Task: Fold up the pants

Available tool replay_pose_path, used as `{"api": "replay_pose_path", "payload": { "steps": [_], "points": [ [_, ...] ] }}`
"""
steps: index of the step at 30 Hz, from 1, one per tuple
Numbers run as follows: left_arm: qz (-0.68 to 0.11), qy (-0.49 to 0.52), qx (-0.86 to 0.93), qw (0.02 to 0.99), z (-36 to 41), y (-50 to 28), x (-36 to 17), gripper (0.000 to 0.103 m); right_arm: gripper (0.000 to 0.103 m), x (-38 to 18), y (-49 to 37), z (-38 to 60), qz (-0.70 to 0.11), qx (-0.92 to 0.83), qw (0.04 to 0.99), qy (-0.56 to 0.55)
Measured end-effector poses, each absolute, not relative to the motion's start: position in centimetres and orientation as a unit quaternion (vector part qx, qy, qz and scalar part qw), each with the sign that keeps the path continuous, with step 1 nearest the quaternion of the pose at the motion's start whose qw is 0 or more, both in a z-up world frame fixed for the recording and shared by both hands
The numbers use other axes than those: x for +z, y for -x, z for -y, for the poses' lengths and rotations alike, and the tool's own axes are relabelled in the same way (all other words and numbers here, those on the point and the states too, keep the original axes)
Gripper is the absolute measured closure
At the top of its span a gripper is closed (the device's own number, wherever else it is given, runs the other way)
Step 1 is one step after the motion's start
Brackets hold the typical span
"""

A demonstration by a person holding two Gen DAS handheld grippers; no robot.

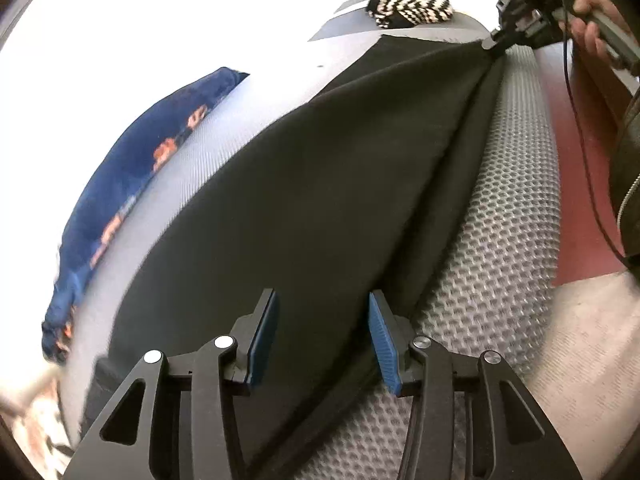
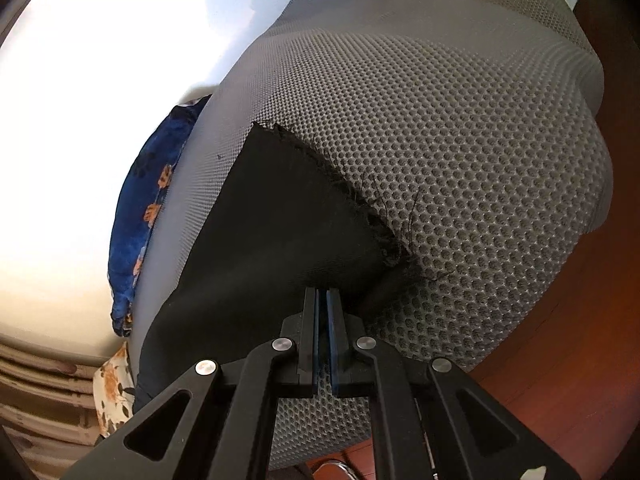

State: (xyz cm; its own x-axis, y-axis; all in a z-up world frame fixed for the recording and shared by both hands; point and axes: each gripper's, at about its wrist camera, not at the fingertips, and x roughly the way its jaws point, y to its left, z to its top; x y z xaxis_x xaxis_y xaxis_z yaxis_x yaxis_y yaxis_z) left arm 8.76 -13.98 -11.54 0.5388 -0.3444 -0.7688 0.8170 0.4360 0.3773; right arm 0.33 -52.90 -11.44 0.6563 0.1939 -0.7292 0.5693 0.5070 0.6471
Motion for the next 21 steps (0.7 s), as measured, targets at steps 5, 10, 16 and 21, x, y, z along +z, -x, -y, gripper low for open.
{"api": "replay_pose_path", "payload": {
  "steps": [5,10,16,21],
  "points": [
    [-0.309,-0.406,-0.378,0.773,15.3,-8.5,-11.8,0.088,0.097,-12.0,-0.5,52.8,-0.395,-0.121,0.768,-0.489],
    [-0.289,-0.444,-0.373,0.762,15.4,-6.7,-12.5,0.096,0.097,-12.1,-0.5,52.8,-0.397,-0.118,0.767,-0.490],
    [-0.297,-0.433,-0.370,0.766,16.0,-7.5,-12.5,0.097,0.096,-12.5,0.4,52.7,-0.394,-0.112,0.759,-0.506],
    [-0.326,-0.390,-0.380,0.772,15.5,-8.2,-11.7,0.099,0.090,-12.9,1.5,52.8,-0.382,-0.102,0.751,-0.529]
  ]
}}
